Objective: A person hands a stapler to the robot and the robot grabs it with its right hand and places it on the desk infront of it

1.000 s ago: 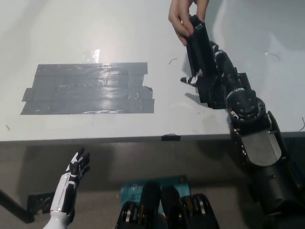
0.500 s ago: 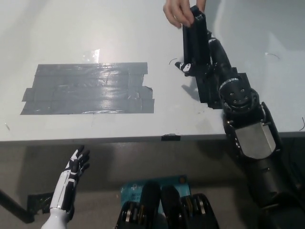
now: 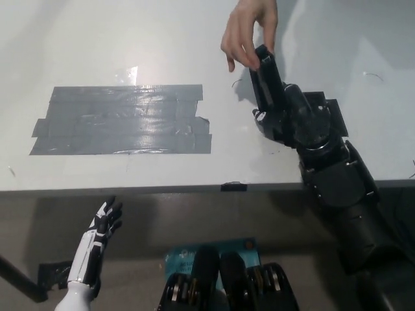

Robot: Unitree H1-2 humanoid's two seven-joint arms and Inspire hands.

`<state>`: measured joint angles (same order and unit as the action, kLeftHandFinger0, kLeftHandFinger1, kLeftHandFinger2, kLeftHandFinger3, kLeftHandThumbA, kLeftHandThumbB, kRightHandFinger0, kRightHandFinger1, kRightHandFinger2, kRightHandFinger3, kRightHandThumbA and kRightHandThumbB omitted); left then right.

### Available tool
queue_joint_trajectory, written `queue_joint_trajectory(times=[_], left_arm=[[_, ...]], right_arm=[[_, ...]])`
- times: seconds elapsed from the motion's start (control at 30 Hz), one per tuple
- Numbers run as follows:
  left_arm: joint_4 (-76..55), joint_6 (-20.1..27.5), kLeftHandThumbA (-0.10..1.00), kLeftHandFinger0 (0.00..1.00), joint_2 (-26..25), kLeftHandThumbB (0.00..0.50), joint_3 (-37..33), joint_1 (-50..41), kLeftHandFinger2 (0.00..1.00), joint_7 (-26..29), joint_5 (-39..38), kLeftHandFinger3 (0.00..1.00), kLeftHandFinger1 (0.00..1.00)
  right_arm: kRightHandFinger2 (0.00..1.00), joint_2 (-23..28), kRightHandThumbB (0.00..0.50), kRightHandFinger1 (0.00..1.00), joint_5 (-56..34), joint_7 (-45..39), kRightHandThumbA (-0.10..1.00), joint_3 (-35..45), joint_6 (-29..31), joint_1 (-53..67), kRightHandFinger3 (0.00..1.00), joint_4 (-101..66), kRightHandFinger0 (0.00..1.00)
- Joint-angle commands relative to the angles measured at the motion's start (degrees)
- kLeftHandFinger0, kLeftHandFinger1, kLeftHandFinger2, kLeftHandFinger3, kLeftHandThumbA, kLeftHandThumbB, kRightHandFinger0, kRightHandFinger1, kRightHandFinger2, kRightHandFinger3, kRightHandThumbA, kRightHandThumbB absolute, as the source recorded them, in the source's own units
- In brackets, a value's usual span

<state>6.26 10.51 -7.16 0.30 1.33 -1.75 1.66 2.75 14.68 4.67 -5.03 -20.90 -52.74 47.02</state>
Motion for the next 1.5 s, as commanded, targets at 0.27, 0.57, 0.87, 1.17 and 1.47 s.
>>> queue_joint_trajectory(times=[0.27, 0.57, 0.87, 1.17, 1.47], left_arm=[[-1.76, -0.01, 1.0, 1.0, -0.8, 0.414, -0.12, 1.68, 1.0, -1.09, 0.19, 1.0, 1.0], [-1.33, 0.19, 1.0, 1.0, -1.07, 0.399, -0.18, 2.25, 1.0, -1.59, 0.77, 1.0, 1.0], [-1.23, 0.0, 1.0, 1.0, -1.0, 0.383, -0.3, 2.56, 1.0, -1.65, 1.31, 1.0, 1.0], [-1.1, -0.04, 1.0, 1.0, -1.16, 0.362, -0.4, 3.39, 1.0, -1.59, 2.0, 1.0, 1.0], [-1.24, -0.2, 1.0, 1.0, -1.12, 0.343, -0.44, 3.31, 1.0, -1.6, 2.28, 1.0, 1.0]], right_arm=[[0.8, 3.49, 0.123, 0.49, 2.47, -2.12, -0.02, -1.57, -5.29, 1.71, 0.77, -22.5, 0.16], [0.72, 9.27, 0.129, 0.44, 3.8, -18.71, 0.26, -3.62, -6.03, 2.03, 0.73, -36.11, 0.04], [0.87, 11.83, 0.109, 0.58, 8.12, -29.0, -0.02, -9.63, -6.03, 2.56, 0.7, -33.56, 0.13], [0.77, 13.42, 0.09, 0.5, 9.03, -33.57, 0.04, -16.68, -6.03, 0.82, 0.78, -23.79, 0.06], [0.7, 13.96, 0.095, 0.41, 10.11, -38.26, 0.07, -19.02, -6.03, -1.26, 0.75, -22.05, 0.0]])
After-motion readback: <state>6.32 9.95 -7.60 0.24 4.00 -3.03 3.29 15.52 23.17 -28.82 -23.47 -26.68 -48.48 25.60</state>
